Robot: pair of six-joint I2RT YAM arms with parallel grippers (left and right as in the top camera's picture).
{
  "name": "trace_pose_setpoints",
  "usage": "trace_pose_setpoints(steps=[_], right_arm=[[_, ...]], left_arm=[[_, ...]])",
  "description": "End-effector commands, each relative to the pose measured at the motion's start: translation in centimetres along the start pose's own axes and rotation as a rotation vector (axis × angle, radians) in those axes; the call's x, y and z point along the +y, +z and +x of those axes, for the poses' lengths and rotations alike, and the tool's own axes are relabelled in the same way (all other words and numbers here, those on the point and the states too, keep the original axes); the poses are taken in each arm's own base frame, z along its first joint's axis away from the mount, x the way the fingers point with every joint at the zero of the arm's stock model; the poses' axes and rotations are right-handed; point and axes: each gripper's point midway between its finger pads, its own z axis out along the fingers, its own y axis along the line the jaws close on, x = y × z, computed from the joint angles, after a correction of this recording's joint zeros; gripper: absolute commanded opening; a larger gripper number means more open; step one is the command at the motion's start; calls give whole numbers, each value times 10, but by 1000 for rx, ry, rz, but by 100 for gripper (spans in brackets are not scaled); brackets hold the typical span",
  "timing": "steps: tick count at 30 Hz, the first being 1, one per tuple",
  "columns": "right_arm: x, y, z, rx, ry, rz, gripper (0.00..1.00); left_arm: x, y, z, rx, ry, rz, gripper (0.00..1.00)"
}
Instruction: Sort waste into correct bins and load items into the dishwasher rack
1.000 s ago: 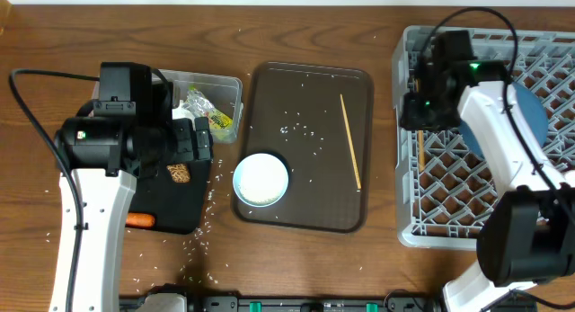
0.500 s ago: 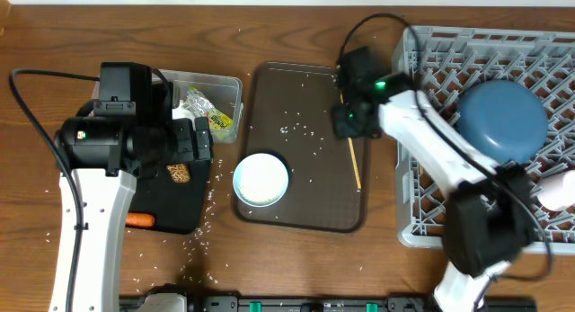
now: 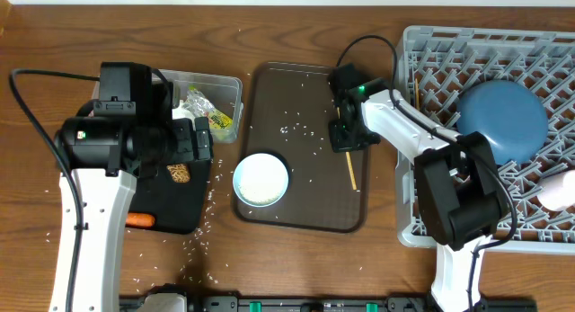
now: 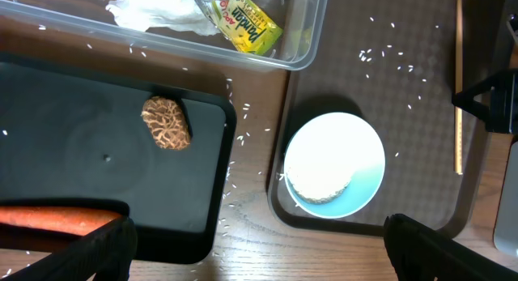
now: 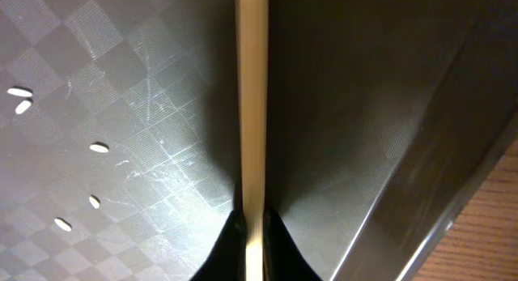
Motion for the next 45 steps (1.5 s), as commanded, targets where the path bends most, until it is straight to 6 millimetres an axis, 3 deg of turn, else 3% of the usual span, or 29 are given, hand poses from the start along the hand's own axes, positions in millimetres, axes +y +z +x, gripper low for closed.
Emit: trace_pose_setpoints(steps=[1, 4, 6, 10, 13, 16, 18, 21, 23, 33, 34, 36, 39, 45], right_arm=[[0, -3, 1, 4, 10, -13, 1], [-3, -19, -3, -18, 20, -24, 1], [-6, -42, -11, -64, 29, -39, 1], [-14, -110, -28, -223, 45, -114, 1], [-45, -166, -35, -368, 104, -126, 1], [-82, -199, -31, -441, 173, -108, 1], [-109, -211, -24, -458, 227, -86, 1], [-142, -210, -14, -431, 297, -57, 1], [-152, -198, -9, -388, 298, -52, 1], [-155, -126, -9, -194, 239, -25, 1], [-155, -121, -9, -181, 237, -25, 4], [-150, -117, -11, -177, 232, -51, 22], [-138, -129, -16, -210, 222, -121, 39], [-119, -191, -22, -381, 200, -222, 48]], left_arm=[[3, -3, -3, -12, -9, -13, 98], [3, -3, -3, -12, -9, -13, 98], [3, -3, -3, -12, -9, -13, 98], [3, -3, -3, -12, -9, -13, 98], [3, -3, -3, -12, -9, -13, 98], [3, -3, -3, -12, -9, -13, 98], [3, -3, -3, -12, -9, -13, 98], [3, -3, -3, -12, -9, -13, 98], [3, -3, -3, -12, -9, -13, 98], [3, -3, -3, -12, -9, -13, 98], [3, -3, -3, -12, -9, -13, 98], [3, -3, -3, -12, -9, -13, 98], [3, -3, -3, -12, -9, -13, 98], [3, -3, -3, -12, -9, -13, 98]])
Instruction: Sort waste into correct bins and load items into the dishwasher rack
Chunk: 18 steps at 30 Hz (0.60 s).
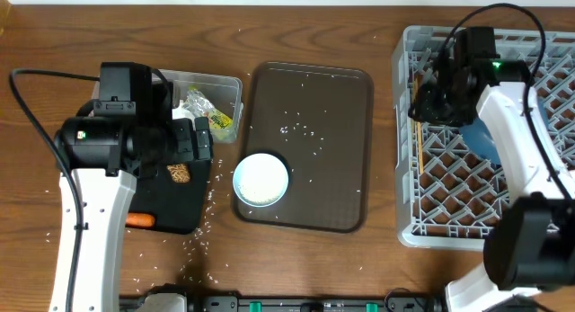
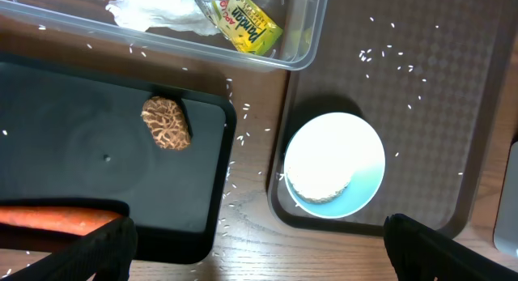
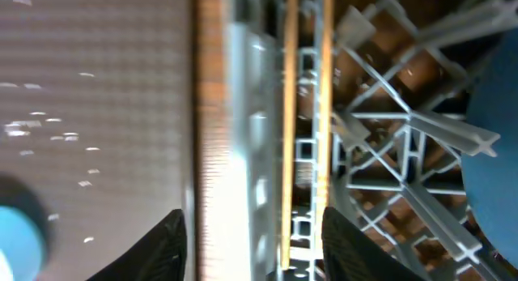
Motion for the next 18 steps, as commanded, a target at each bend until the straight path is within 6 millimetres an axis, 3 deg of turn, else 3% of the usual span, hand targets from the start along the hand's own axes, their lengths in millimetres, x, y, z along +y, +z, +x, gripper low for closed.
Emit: trace_pose_setpoints(steps=[1, 6, 9, 11, 14, 18], right_arm=[[30, -62, -15, -169, -33, -114, 49], [45, -135, -14, -367, -71, -152, 55], [51, -178, -4, -477, -96, -167, 70], [53, -202, 5, -537, -109, -173, 79], [55, -230, 19, -608, -123, -178, 88], [52, -249, 33, -651, -70, -173, 95]], left_arm=[[3, -3, -3, -12, -9, -13, 98], [2, -3, -4, -17, -8, -12, 98], [-3, -4, -17, -65, -1, 17, 98], [-18, -5, -16, -59, 3, 104, 98], [-42, -7, -12, -36, 27, 232, 98], [-58, 0, 8, 45, 73, 254, 98]])
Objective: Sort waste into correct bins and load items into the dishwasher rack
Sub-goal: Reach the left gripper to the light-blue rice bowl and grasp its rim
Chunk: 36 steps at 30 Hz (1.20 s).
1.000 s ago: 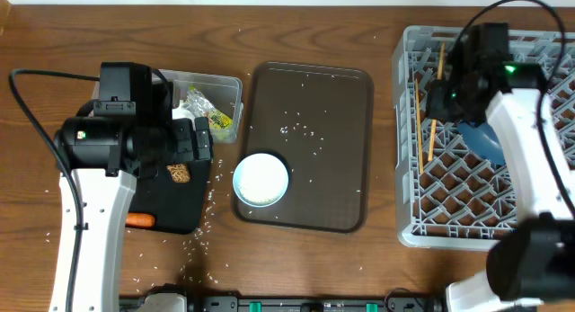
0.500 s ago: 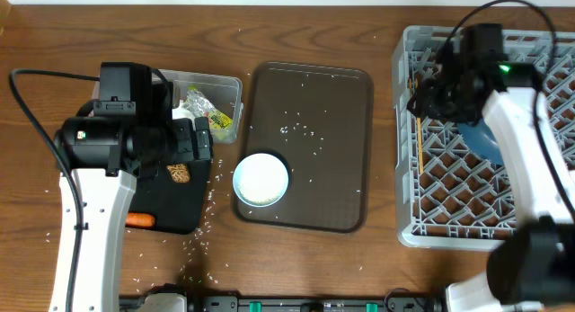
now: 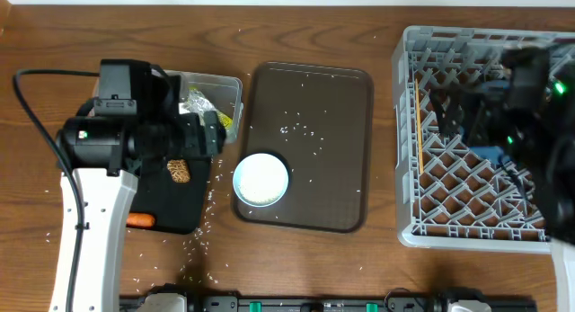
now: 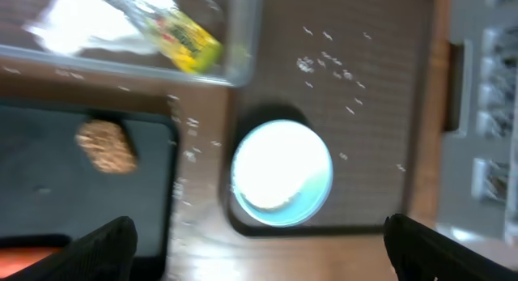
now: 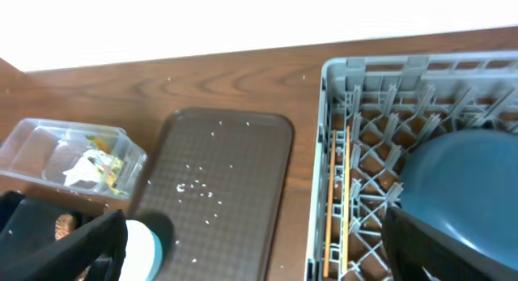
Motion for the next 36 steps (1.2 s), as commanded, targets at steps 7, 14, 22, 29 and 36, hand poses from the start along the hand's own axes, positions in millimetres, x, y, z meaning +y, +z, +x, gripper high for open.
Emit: trace_pose_setpoints(steps=[7, 14, 22, 29, 36], right_arm=[[-38, -13, 11, 2, 216, 230, 99], [-62, 8, 29, 118, 267, 307, 99], [-68, 26, 40, 197, 279, 325, 99], [-69, 28, 40, 201, 280, 325, 99], [-69, 28, 40, 200, 280, 325, 99]], left_arm=[[-33, 34, 48, 170, 247, -51, 100], [-60, 79, 78, 246, 427, -70, 88], [-58, 136, 101, 353, 453, -176, 84], [-65, 177, 114, 448, 425, -121, 55], [-69, 210, 133, 529, 431, -99, 37]])
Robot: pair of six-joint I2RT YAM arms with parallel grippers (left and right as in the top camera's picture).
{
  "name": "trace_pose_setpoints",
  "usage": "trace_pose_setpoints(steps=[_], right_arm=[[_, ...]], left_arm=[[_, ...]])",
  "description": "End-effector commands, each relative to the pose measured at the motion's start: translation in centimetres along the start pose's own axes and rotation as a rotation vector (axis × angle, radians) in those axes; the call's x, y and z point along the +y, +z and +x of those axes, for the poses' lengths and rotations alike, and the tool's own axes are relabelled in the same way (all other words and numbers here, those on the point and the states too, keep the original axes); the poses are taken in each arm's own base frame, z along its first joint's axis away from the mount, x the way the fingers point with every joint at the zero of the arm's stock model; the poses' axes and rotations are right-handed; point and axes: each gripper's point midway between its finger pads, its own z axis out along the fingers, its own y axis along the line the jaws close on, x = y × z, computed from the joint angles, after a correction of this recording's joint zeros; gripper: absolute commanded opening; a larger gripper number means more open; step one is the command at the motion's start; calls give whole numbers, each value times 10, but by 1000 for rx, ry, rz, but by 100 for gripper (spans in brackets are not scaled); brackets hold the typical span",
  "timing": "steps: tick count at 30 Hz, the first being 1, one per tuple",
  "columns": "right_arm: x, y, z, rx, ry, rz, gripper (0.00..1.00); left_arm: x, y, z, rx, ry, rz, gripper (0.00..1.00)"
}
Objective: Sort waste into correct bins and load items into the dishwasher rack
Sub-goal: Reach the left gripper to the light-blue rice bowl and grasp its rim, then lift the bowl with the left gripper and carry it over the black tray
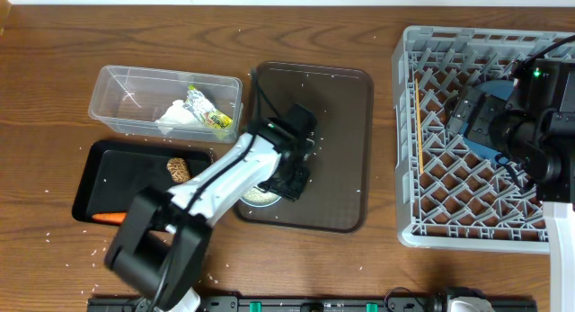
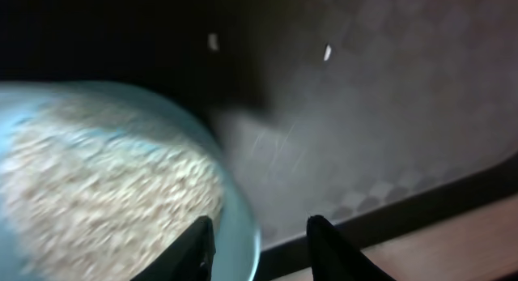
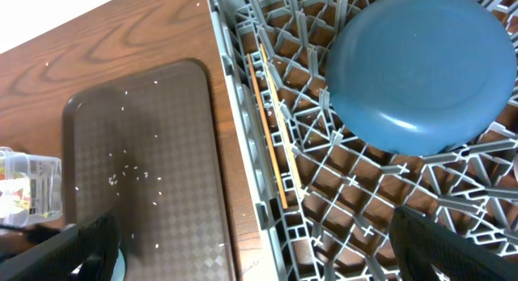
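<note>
A light-blue bowl [image 2: 121, 176] of rice sits at the front left of the brown tray [image 1: 337, 123]. In the overhead view my left arm covers most of the bowl [image 1: 254, 198]. My left gripper [image 2: 261, 226] is open and low, one finger inside the bowl's right rim and the other outside it. Two wooden chopsticks [image 3: 271, 143] lie along the left edge of the grey dishwasher rack [image 1: 485, 218], beside a blue plate [image 3: 417, 66]. My right gripper [image 3: 252, 232] is open, high above the rack, with nothing in it.
At the back left a clear bin [image 1: 135, 96] holds wrappers and tissue. In front of it, a black tray [image 1: 135, 173] carries a brown lump [image 1: 180, 171] and a carrot [image 1: 110, 218]. Rice grains are scattered on the brown tray and the table.
My left gripper was high over the bins at the left. Now it is down on the brown tray, open astride the bowl's rim. The right gripper stays open above the rack, shifted a little.
First my right gripper was shut on a chopstick on the brown tray. Then it was open over the rack, with the chopstick lying beside another at the rack's left edge, and after that higher up. My left gripper hung open over the bins until it came to the bowl.
</note>
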Motion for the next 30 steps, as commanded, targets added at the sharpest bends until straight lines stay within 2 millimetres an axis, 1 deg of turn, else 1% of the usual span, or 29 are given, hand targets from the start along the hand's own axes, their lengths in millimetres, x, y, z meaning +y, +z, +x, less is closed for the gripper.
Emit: trace_pose_setpoints(steps=[1, 5, 8, 10, 12, 14, 15, 19, 23, 26, 29, 30], right_arm=[[-4, -3, -5, -18, 22, 15, 99], [-4, -3, -4, -17, 22, 14, 99], [-4, -3, -4, -17, 22, 14, 99], [-4, -3, -4, -16, 22, 15, 99], [-4, -3, -3, -12, 22, 16, 99], [-5, -3, -2, -8, 22, 18, 99], [-5, -3, -2, -6, 22, 19, 99], [-5, -3, -1, -4, 22, 20, 99], [-5, -3, -1, -4, 22, 20, 99], [-5, -3, -1, -4, 22, 20, 99], [-5, -3, -2, -6, 22, 19, 99], [-5, -3, -2, -8, 22, 19, 99]], left_arm=[[-6, 14, 4, 38, 8, 10, 37], [3, 25, 0, 36, 16, -55, 36], [9, 29, -3, 31, 16, -87, 30], [12, 31, -8, 14, 18, -105, 28], [12, 33, -11, 3, 19, -103, 22], [12, 34, -11, 4, 19, -103, 8], [12, 34, -11, 4, 19, -103, 6], [12, 34, -11, 6, 19, -103, 6], [13, 33, -6, 24, 17, -107, 6], [12, 23, 0, 38, 16, -109, 6], [9, -1, 0, 4, 18, -103, 6], [9, -12, -2, -25, 16, -97, 6]])
